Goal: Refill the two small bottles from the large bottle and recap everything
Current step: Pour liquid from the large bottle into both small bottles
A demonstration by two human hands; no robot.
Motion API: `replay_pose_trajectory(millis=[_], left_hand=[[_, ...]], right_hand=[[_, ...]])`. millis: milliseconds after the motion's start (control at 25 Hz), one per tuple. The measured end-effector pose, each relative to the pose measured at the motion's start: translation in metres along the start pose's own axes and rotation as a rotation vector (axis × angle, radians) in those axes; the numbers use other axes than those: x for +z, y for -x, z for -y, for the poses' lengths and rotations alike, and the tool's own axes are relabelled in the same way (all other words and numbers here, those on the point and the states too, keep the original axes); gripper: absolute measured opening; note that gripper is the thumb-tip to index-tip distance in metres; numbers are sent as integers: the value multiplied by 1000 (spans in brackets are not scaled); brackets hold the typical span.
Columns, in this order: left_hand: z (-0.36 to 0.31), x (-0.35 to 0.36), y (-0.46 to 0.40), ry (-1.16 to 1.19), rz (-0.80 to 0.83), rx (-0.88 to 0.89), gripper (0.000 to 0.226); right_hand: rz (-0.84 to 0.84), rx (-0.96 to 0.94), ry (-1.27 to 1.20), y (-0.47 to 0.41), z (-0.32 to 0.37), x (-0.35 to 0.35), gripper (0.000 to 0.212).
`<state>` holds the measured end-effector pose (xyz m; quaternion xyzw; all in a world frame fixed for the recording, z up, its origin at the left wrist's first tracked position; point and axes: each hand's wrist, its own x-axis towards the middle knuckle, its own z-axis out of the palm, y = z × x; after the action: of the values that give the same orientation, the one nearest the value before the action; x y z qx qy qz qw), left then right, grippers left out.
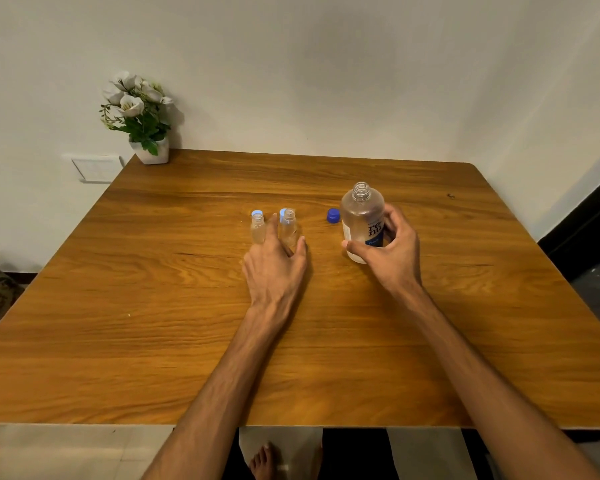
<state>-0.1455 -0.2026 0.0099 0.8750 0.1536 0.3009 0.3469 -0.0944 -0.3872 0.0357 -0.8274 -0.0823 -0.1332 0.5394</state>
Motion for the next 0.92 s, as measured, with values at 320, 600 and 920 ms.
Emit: replay_pose_trajectory(millis=[320,600,920], left_hand=[[-12,12,-13,-69,52,-76,48],[-3,5,1,98,-27,33,32],[6,-1,17,198,29,67,30]], right_hand=[[17,-98,123,-3,-2,-7,79],[30,-338,439,-15,-5,-19,82],[57,-572,636,-24,2,-29,79]])
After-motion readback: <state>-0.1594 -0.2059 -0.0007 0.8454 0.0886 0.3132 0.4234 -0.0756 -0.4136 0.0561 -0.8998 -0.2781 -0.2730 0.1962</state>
